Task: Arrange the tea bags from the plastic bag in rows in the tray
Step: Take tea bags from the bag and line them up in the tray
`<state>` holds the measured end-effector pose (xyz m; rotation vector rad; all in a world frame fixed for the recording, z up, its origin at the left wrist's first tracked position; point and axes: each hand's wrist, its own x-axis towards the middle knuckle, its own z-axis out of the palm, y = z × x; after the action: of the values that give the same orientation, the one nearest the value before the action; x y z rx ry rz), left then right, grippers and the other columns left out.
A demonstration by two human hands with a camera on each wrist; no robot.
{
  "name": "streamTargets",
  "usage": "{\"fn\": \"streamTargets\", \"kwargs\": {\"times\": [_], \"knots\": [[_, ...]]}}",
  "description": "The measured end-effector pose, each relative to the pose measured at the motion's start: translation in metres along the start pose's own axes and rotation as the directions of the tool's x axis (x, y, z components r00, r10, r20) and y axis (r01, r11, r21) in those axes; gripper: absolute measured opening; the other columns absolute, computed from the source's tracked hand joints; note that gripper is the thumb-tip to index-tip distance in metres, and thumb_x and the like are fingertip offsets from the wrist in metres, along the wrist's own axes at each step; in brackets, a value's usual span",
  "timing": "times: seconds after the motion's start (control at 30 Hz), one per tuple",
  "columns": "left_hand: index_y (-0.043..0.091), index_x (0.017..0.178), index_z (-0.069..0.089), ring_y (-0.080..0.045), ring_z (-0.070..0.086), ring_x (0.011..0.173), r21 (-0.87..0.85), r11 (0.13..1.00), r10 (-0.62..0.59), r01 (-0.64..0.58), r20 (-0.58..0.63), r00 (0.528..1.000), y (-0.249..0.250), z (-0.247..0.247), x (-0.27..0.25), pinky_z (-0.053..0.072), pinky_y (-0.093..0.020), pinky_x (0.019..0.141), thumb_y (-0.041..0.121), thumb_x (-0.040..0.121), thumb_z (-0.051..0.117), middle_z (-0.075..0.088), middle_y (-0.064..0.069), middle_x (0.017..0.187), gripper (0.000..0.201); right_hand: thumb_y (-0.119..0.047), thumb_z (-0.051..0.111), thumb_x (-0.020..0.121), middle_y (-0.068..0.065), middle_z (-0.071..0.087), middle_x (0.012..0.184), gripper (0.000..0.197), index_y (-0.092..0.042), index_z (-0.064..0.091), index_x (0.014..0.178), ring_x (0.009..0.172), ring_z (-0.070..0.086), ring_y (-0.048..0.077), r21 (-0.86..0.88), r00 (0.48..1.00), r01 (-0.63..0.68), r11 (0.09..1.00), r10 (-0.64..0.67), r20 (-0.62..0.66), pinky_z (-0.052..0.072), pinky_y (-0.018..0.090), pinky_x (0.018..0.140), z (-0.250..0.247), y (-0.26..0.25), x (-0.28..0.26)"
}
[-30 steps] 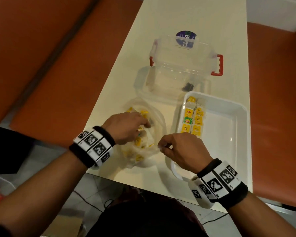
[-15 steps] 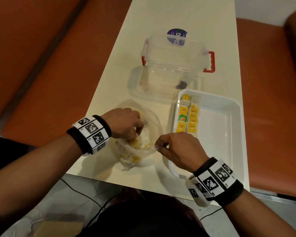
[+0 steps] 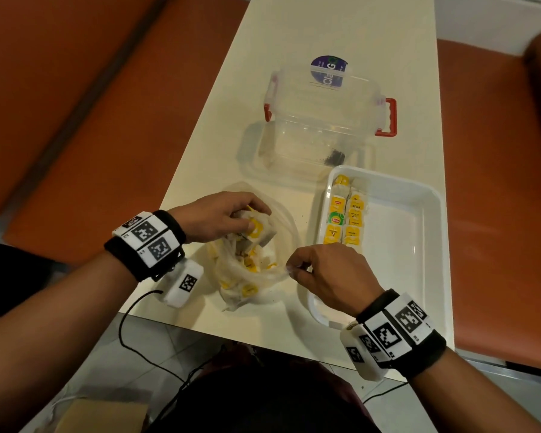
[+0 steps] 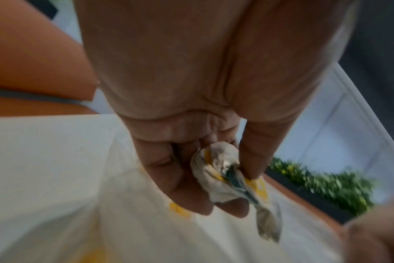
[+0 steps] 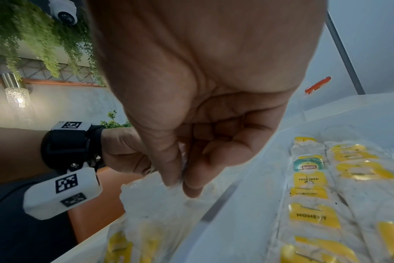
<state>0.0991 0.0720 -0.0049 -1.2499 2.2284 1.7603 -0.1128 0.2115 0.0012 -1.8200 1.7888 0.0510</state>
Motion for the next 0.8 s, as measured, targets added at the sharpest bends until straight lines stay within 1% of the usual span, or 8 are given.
{"fn": "streamTargets", "kwargs": {"times": [0.1, 0.2, 0.27, 0.37, 0.47, 0.6, 0.67, 0.8], "knots": [[0.018, 0.127, 0.061, -0.024, 0.069, 0.096, -0.319, 0.947, -0.034, 0.032, -0.001, 0.999, 0.006, 0.005, -0.006, 0.059, -0.032, 0.073, 0.006, 0.101, 0.054, 0.067, -0.013, 0.121, 0.030, -0.044, 0.051, 0.099, -0.016, 0.073, 0.103, 0.023, -0.040, 0.069, 0.113, 0.096, 0.065, 0.013, 0.007, 1.000, 0.003, 1.000, -0.002, -0.014, 0.054, 0.034, 0.075, -0.001, 0.001, 0.000], [0.015, 0.127, 0.061, -0.027, 0.070, 0.092, -0.552, 0.833, -0.052, 0.032, -0.021, 0.998, 0.010, 0.010, -0.012, 0.057, -0.043, 0.079, 0.004, 0.100, 0.051, 0.068, -0.010, 0.113, 0.031, -0.043, 0.051, 0.100, -0.016, 0.073, 0.103, 0.023, -0.039, 0.069, 0.113, 0.096, 0.065, 0.013, 0.031, 1.000, 0.015, 0.999, -0.014, -0.028, 0.053, 0.033, 0.075, -0.001, 0.002, 0.001], [0.012, 0.128, 0.062, -0.028, 0.069, 0.091, -0.686, 0.727, -0.052, 0.012, -0.037, 0.998, 0.014, 0.014, -0.016, 0.058, -0.039, 0.073, 0.006, 0.097, 0.051, 0.069, -0.010, 0.111, 0.033, -0.044, 0.052, 0.099, -0.017, 0.072, 0.103, 0.022, -0.039, 0.068, 0.114, 0.096, 0.065, 0.012, 0.052, 0.999, 0.026, 0.998, -0.024, -0.038, 0.052, 0.032, 0.074, -0.001, 0.004, 0.000], [0.008, 0.128, 0.060, -0.027, 0.069, 0.088, -0.809, 0.587, -0.047, -0.011, -0.048, 0.998, 0.021, 0.024, -0.021, 0.059, -0.033, 0.066, 0.014, 0.087, 0.056, 0.069, -0.011, 0.107, 0.042, -0.049, 0.056, 0.096, -0.020, 0.068, 0.097, 0.024, -0.040, 0.064, 0.116, 0.086, 0.061, 0.006, 0.126, 0.998, 0.034, 0.991, -0.026, -0.062, 0.044, 0.028, 0.068, -0.002, 0.006, -0.002], [0.011, 0.121, 0.059, -0.024, 0.070, 0.080, -0.852, 0.523, -0.040, -0.033, -0.063, 0.997, 0.027, 0.038, -0.025, 0.059, -0.028, 0.059, 0.014, 0.084, 0.058, 0.069, -0.010, 0.096, 0.037, -0.053, 0.060, 0.093, -0.020, 0.066, 0.088, 0.024, -0.040, 0.064, 0.112, 0.073, 0.058, 0.000, 0.302, 0.993, 0.045, 0.952, -0.008, -0.121, 0.044, 0.026, 0.068, -0.008, 0.012, -0.007], [0.017, 0.103, 0.059, -0.023, 0.069, 0.074, -0.872, 0.490, -0.048, -0.022, -0.052, 0.998, 0.036, 0.056, -0.026, 0.052, -0.025, 0.049, 0.012, 0.085, 0.058, 0.066, -0.006, 0.085, 0.018, -0.043, 0.063, 0.094, -0.015, 0.065, 0.088, 0.015, -0.035, 0.066, 0.106, 0.065, 0.065, 0.009, 0.625, 0.968, 0.081, 0.776, 0.088, -0.234, 0.050, 0.027, 0.066, -0.021, 0.016, -0.018], [0.018, 0.100, 0.059, -0.021, 0.068, 0.072, -0.856, 0.517, -0.039, -0.009, -0.034, 0.999, 0.040, 0.065, -0.024, 0.049, -0.023, 0.047, 0.012, 0.088, 0.059, 0.064, -0.006, 0.084, 0.013, -0.048, 0.063, 0.092, -0.015, 0.065, 0.093, 0.022, -0.034, 0.065, 0.109, 0.069, 0.066, 0.012, 0.717, 0.961, 0.101, 0.690, 0.118, -0.250, 0.052, 0.032, 0.068, -0.025, 0.018, -0.022], [0.020, 0.098, 0.057, -0.018, 0.067, 0.071, -0.794, 0.608, -0.023, 0.000, -0.017, 1.000, 0.050, 0.081, -0.018, 0.045, -0.023, 0.047, 0.015, 0.089, 0.065, 0.066, -0.005, 0.088, 0.013, -0.068, 0.068, 0.079, -0.018, 0.066, 0.106, 0.046, -0.041, 0.062, 0.116, 0.084, 0.064, 0.011, 0.707, 0.958, 0.135, 0.694, 0.090, -0.272, 0.056, 0.034, 0.078, -0.028, 0.024, -0.028]]}}
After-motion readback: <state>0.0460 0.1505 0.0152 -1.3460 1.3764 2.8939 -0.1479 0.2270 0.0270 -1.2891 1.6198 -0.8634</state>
